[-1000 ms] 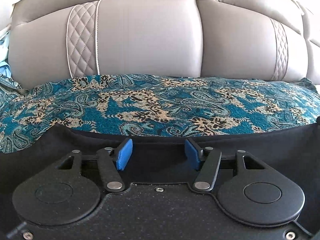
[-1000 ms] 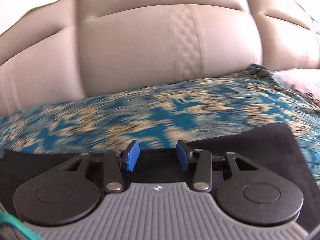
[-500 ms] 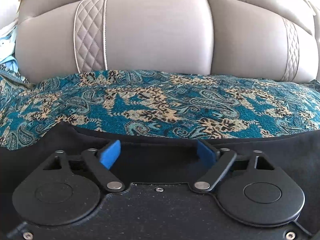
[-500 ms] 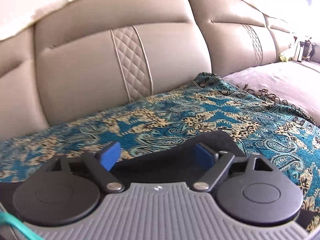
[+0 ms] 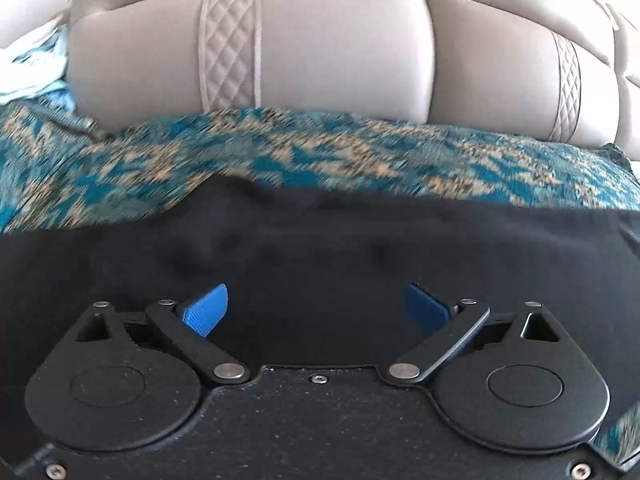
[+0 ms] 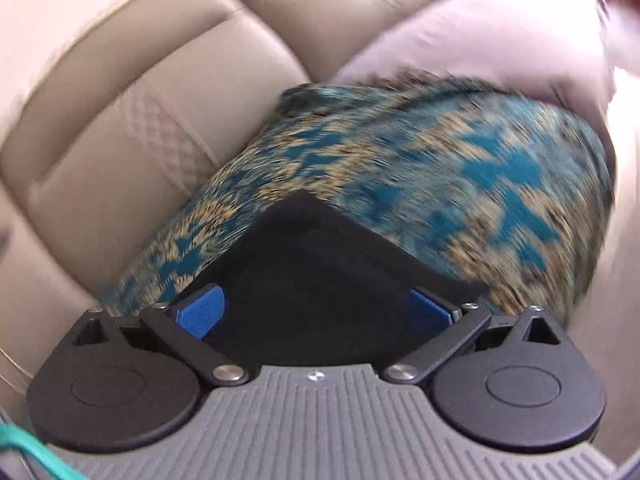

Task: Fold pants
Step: 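Grasp the trouser edge with the right gripper and lift it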

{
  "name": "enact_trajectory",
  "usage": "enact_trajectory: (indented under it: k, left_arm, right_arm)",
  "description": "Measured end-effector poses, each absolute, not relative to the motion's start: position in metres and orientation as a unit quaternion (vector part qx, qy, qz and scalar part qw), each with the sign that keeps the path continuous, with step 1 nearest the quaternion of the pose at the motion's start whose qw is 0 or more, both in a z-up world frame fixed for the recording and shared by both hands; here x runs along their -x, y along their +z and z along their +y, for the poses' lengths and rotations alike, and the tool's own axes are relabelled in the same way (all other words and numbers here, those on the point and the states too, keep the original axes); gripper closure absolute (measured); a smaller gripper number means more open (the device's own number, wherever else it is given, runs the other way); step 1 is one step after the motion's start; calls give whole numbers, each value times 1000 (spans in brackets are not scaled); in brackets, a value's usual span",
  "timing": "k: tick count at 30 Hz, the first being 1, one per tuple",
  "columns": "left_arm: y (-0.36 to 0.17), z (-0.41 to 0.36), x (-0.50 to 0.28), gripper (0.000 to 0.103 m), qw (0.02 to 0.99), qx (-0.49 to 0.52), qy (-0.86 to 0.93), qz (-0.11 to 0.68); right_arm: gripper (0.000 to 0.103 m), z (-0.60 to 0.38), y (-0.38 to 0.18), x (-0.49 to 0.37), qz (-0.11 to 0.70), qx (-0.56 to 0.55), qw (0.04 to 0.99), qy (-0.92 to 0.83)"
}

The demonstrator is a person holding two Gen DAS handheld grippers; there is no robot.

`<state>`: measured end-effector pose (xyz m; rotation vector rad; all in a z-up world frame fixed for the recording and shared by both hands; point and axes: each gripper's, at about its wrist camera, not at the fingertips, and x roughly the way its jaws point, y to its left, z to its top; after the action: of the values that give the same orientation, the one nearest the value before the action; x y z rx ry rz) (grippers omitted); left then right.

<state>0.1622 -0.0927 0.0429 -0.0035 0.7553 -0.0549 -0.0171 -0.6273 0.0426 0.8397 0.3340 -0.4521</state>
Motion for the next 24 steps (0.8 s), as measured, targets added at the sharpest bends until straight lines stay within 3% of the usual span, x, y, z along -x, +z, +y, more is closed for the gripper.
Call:
enact_trajectory:
  k: [9, 16, 18, 21, 24]
  left_arm:
    - [31, -42, -125, 6, 923, 8, 14, 385]
    - [26, -20, -117, 6, 920, 9, 40, 389]
    - [24, -14, -116, 5, 921, 11, 46, 388]
    - [22, -4, -117, 2, 921, 17, 57, 386]
    - [20, 9, -117, 1, 921, 21, 70, 383]
  right_arm:
    - [0, -636, 2, 73, 130, -508, 825, -211]
    - [14, -644, -14, 63, 111, -585, 790, -146]
    - [19, -641, -15, 55, 121, -586, 788, -147]
    - [35, -637, -13, 45, 139, -568, 792, -174]
    - [58, -635, -10, 40, 146, -544, 802, -200]
